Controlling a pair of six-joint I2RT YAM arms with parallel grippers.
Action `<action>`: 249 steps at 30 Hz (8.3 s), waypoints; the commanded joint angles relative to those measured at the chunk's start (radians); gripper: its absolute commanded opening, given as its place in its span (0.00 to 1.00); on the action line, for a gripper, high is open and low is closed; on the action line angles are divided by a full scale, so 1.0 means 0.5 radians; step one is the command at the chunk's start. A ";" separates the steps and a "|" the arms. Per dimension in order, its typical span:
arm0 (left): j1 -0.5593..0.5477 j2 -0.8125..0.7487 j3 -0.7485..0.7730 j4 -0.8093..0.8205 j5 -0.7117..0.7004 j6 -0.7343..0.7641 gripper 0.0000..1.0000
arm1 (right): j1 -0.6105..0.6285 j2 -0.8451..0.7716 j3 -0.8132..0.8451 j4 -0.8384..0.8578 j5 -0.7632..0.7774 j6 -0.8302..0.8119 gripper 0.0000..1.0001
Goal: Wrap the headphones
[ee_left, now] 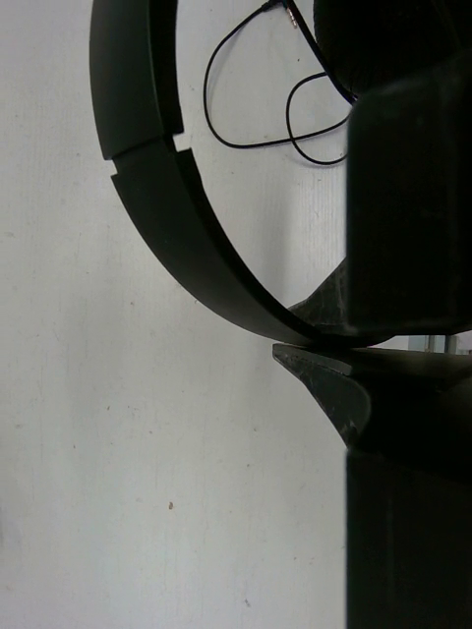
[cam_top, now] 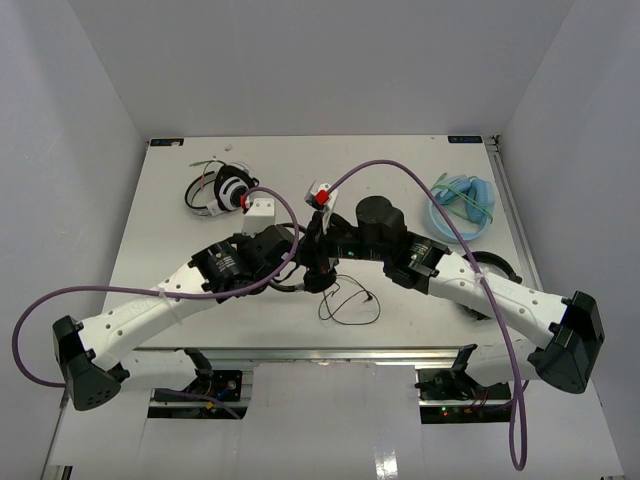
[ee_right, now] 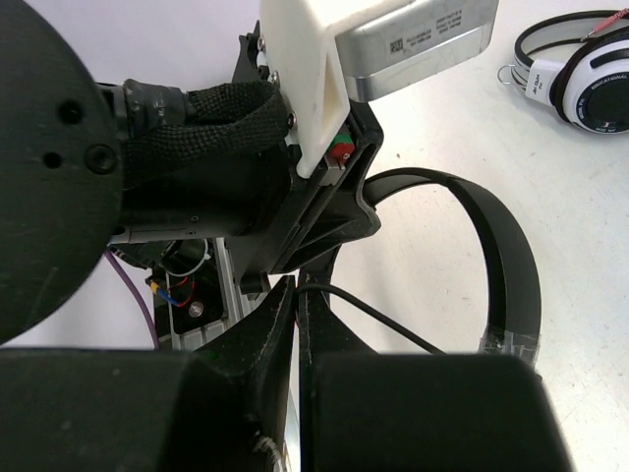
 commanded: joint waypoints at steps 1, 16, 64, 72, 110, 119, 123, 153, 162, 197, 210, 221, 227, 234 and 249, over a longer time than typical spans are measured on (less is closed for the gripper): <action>0.003 -0.089 -0.001 0.089 0.000 -0.007 0.00 | 0.037 -0.004 0.025 0.135 -0.047 -0.018 0.08; 0.006 -0.051 0.293 -0.245 -0.132 -0.390 0.00 | 0.156 -0.099 -0.216 0.138 0.140 -0.011 0.08; 0.005 -0.574 0.196 -0.050 0.057 -0.538 0.00 | 0.519 -0.249 -0.961 0.722 1.126 0.040 0.12; 0.004 -0.876 0.023 0.238 0.314 -0.478 0.00 | 0.519 -0.151 -1.129 0.948 1.078 0.099 0.08; 0.006 -1.128 -0.005 0.310 0.996 -0.254 0.00 | 0.522 0.168 -1.139 1.226 1.066 0.112 0.12; 0.005 -1.129 0.031 0.233 1.144 -0.063 0.00 | 0.489 0.203 -1.142 1.203 1.174 0.107 0.08; 0.005 -0.996 0.117 0.081 1.327 0.131 0.00 | 0.333 0.047 -1.084 0.960 1.246 0.138 0.08; -0.005 0.150 0.201 -0.192 0.378 0.706 0.00 | -0.307 -0.295 0.162 -0.881 0.823 -0.155 0.08; -0.009 0.348 0.238 -0.150 0.146 0.467 0.00 | -0.288 -0.399 -0.038 -0.684 0.257 -0.071 0.08; -0.004 -0.070 0.210 0.051 0.087 -0.304 0.00 | 0.574 -0.512 -0.977 0.375 0.891 0.312 0.08; -0.006 -0.292 0.138 0.115 0.122 -0.395 0.00 | 0.803 -0.339 -1.153 0.713 1.400 0.327 0.08; -0.006 -0.440 0.131 0.103 0.154 -0.432 0.00 | 0.810 -0.142 -1.256 0.998 1.441 0.301 0.08; -0.006 -0.449 0.137 0.118 0.188 -0.434 0.00 | 0.810 -0.019 -1.290 1.157 1.481 0.285 0.08; -0.006 -0.458 0.141 0.129 0.195 -0.437 0.00 | 0.810 0.054 -1.342 1.323 1.483 0.277 0.09; -0.006 -0.463 0.113 0.159 0.186 -0.487 0.00 | 0.810 0.119 -1.416 1.491 1.532 0.313 0.14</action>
